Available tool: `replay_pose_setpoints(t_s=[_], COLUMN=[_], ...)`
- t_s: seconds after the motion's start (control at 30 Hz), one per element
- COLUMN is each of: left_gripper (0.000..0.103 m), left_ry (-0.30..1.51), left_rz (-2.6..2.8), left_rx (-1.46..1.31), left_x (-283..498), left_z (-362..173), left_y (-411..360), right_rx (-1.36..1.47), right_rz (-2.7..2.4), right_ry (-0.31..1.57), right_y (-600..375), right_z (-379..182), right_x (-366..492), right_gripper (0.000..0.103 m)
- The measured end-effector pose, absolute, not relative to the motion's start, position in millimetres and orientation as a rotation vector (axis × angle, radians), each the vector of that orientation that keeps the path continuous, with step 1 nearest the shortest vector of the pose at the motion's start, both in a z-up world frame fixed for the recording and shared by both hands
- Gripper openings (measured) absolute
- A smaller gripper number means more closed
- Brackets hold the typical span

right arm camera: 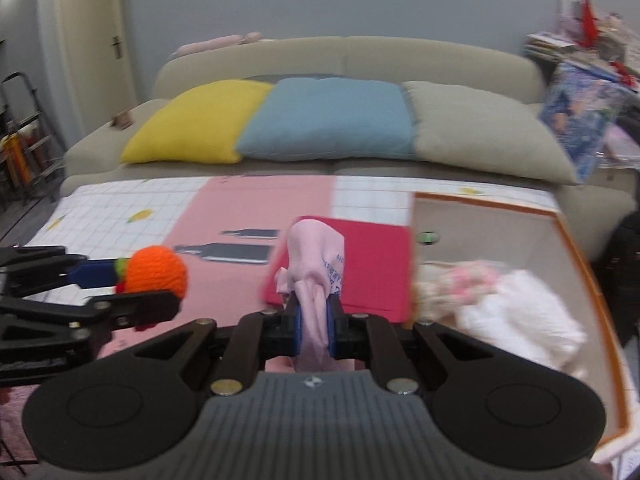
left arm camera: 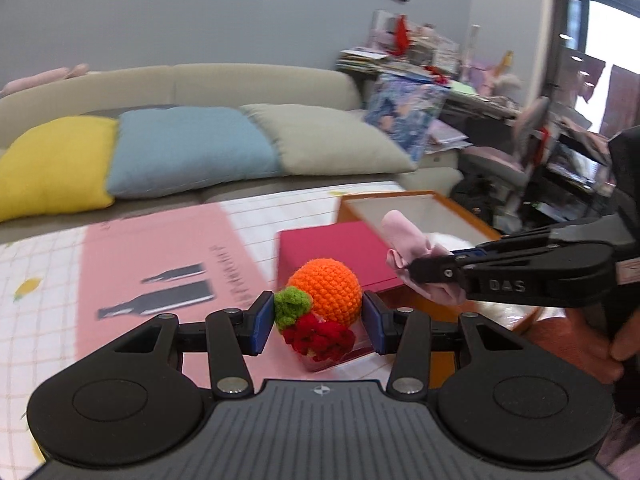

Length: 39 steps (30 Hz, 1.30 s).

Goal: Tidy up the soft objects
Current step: 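Lift the strawberry and pouch and carry them over the white box, then lower the strawberry and pouch into the box and open both grippers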

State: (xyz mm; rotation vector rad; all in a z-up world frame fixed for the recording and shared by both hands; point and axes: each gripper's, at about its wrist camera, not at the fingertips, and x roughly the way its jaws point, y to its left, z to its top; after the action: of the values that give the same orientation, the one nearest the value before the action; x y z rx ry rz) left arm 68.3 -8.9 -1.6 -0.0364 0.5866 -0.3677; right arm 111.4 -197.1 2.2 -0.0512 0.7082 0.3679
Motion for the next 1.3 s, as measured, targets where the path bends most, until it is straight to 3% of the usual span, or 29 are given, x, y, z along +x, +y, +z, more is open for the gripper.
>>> replay_pose_setpoints(t_s=[0.33,0.6,0.97,1.3], left_gripper=[0.053,0.053,0.053,0.055], left_ry=[0.575,0.687,0.804,0.866], left_rz=[-0.569,-0.668,-0.757,-0.743], left_rx=[0.133,0.221,0.391,0.469], left_x=[91,127,158,168], left_z=[13,-5,-40,-59], left_y=[-101,-159,-195,-207], right_rx=[-0.081,-0.081,-0.09,-0.13], right_rz=[0.156,0.047,0.064,0.099], right_ry=[0.755,0.874,1.043,1.113], right_y=[-284,-327,-347,-342], right_z=[-5,-27,-62,-77], right_x=[123,143,166,170], right_gripper=[0.01,0.011,0.012,0.022])
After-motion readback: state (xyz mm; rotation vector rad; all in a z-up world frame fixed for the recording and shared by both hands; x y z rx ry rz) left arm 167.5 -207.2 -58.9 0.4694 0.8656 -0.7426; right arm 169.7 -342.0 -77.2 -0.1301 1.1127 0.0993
